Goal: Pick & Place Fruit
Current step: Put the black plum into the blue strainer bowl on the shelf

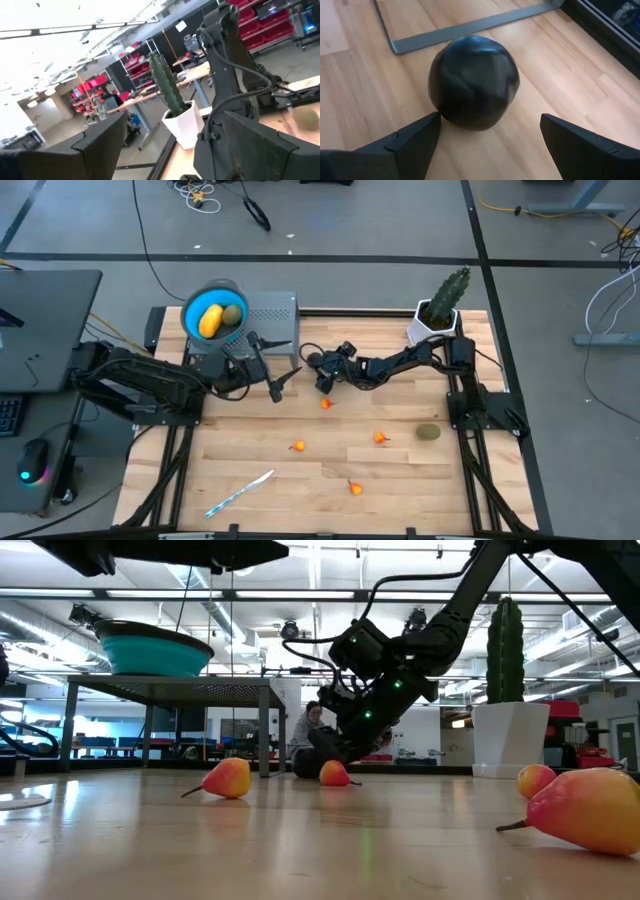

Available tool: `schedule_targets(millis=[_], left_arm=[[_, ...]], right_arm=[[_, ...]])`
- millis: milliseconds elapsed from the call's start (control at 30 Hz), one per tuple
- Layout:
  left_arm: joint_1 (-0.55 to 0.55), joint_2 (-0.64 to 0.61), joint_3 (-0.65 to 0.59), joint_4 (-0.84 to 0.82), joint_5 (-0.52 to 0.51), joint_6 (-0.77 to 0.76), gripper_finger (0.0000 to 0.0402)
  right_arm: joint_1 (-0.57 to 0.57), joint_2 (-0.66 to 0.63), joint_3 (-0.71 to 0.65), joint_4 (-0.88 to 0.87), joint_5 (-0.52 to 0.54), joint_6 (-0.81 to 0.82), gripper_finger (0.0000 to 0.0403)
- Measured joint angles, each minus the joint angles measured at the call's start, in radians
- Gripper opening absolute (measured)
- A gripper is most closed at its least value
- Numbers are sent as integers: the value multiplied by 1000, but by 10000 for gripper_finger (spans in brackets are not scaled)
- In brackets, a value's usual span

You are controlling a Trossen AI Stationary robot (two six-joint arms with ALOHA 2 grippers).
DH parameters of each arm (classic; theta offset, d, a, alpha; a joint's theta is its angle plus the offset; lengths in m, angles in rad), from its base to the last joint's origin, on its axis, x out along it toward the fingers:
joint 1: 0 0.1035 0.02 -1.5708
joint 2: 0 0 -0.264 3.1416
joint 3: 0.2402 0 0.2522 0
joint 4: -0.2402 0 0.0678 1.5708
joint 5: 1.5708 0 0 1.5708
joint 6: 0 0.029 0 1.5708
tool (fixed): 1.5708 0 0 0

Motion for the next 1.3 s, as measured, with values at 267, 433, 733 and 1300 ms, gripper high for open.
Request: schedule_targets(millis=[267, 433, 733, 1300], left_arm=[[16, 0, 28, 2, -15, 26, 336], [14, 0, 28, -47, -39, 3, 336], [-18, 1, 28, -78, -47, -39, 336], [-22, 2, 28, -146, -61, -38, 336]], right_arm=[[-9, 2, -2, 156, -57, -92, 346], [-31, 11, -2, 221, -82, -96, 346], [-60, 106, -1, 310, -139, -48, 346], [3, 106, -1, 289, -9, -121, 268]])
